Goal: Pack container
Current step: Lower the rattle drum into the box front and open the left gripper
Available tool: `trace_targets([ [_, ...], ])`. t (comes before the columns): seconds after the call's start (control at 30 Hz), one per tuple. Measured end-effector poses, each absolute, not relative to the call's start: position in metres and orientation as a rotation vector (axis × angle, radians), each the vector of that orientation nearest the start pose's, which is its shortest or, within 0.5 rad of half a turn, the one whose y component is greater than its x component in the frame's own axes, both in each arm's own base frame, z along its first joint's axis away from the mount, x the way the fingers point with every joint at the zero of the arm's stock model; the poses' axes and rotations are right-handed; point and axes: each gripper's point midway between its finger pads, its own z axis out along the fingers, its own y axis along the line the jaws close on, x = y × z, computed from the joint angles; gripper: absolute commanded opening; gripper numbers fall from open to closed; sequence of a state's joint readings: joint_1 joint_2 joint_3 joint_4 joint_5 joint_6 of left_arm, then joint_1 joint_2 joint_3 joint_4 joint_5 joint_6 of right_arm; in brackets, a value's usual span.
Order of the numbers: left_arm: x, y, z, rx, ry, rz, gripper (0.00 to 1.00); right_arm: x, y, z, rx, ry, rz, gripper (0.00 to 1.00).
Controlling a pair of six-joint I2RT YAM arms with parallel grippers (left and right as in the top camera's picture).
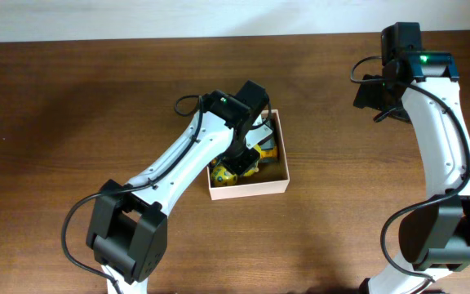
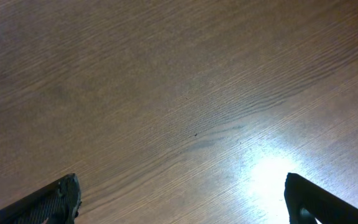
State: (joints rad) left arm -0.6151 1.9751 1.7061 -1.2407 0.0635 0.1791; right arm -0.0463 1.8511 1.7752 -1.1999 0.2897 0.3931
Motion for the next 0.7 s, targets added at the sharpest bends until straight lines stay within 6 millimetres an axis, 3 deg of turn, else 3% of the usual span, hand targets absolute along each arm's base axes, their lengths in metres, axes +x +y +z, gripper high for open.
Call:
trace_targets([
  [0.1, 0.3131, -0.2357, 0.1040, 1.200, 2.849, -0.125, 0.12, 0.4086, -0.0681, 0.1800, 0.666, 2.704, -0.329, 0.99],
  [0.3, 0.3126, -0.2369, 0.1041, 1.206, 2.846, -0.137, 0.30, 0.4085, -0.0681, 0.1800, 0.666, 2.705, -0.329, 0.99],
  [0.7, 0.3116, -0.2401, 0.1044, 1.206, 2.844, -0.166, 0.31, 0.4086, -0.0681, 0.1800, 0.666, 2.704, -0.329, 0.99],
])
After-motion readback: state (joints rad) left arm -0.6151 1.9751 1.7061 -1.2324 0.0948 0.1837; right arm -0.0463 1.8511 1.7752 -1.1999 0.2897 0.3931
